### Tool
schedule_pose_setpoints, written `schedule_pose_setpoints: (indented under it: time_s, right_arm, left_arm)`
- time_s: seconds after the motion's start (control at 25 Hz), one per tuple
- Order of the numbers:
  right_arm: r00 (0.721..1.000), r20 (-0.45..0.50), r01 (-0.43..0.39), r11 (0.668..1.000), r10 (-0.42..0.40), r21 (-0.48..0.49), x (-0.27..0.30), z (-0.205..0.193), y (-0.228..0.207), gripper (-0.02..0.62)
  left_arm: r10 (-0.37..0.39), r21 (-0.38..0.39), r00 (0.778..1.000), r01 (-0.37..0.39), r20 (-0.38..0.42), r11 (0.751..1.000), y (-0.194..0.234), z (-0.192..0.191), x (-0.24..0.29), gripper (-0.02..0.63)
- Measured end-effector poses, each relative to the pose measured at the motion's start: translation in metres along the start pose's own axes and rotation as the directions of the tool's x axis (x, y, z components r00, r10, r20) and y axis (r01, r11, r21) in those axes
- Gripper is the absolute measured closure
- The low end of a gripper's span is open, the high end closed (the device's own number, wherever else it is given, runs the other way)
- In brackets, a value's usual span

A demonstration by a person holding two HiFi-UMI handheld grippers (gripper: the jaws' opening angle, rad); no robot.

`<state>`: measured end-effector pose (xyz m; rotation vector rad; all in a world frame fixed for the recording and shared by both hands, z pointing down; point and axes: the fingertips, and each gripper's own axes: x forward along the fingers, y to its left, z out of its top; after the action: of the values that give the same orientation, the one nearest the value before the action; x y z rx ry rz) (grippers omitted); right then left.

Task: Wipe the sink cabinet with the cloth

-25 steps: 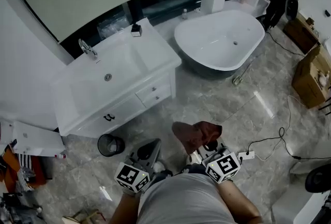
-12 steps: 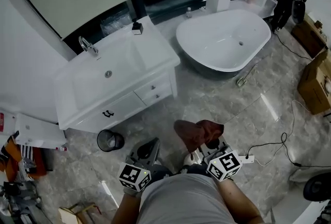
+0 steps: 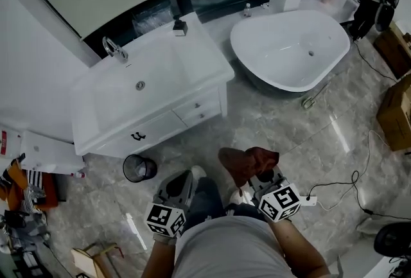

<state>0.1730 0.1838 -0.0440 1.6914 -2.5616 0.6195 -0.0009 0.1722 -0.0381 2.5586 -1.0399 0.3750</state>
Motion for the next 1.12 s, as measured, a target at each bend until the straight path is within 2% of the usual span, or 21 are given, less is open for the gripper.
schedule_pose_setpoints:
  time_s: [0.28, 0.52, 0.68, 0.88, 1.12]
  right_arm:
    - [0.998, -0.058, 0.029, 0.999, -0.03, -0.013, 0.061, 0.004, -0.011, 0.537]
    - [0.992, -0.116, 0.043, 0.999, -0.044, -0.009, 0.139, 0.01, -0.006, 0.537]
    - [0.987, -0.151, 0.052, 0.998, -0.049, 0.019, 0.188, 0.006, 0.004, 0.537]
    - [0.979, -0.197, 0.057, 0.997, -0.048, 0.044, 0.228, -0.005, 0.011, 0.537]
    - [0.965, -0.263, 0.04, 0.995, -0.014, 0.095, 0.257, -0.034, -0.007, 0.537]
  left_arm:
    - [-0.033, -0.031, 0.999, 0.033, -0.018, 0.999, 0.054, 0.007, 0.033, 0.595]
    - [-0.052, -0.06, 0.998, 0.05, -0.022, 0.997, 0.124, 0.02, 0.063, 0.595]
    - [-0.097, -0.056, 0.994, 0.094, -0.05, 0.994, 0.163, 0.021, 0.08, 0.595]
    - [-0.136, -0.06, 0.987, 0.131, -0.081, 0.99, 0.196, 0.02, 0.097, 0.595]
    - [-0.113, -0.07, 0.987, 0.106, -0.116, 0.992, 0.209, 0.016, 0.112, 0.595]
